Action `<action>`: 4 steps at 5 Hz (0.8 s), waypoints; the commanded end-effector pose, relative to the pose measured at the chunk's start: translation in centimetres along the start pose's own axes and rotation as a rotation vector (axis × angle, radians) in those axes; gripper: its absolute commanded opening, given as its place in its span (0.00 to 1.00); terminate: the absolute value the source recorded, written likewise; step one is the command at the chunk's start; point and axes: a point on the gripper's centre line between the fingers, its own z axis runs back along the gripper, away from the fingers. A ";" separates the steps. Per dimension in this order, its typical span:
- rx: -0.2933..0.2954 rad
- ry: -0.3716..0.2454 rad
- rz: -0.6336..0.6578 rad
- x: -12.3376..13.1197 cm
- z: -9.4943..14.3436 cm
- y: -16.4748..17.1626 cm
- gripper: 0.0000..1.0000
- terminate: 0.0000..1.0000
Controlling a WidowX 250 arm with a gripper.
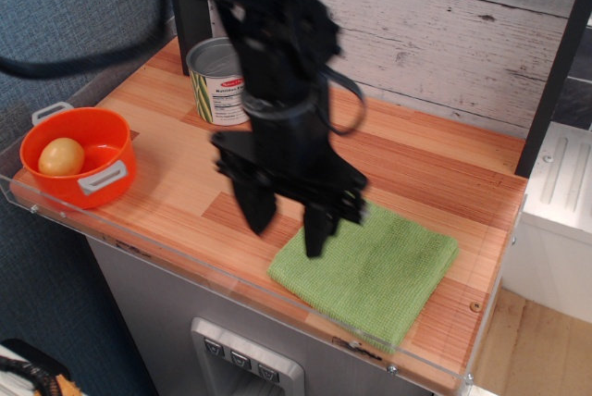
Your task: Move the green cloth to the right of the can
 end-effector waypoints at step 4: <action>0.067 -0.043 -0.041 2.6 -6.2 -1.9 0.00 0.00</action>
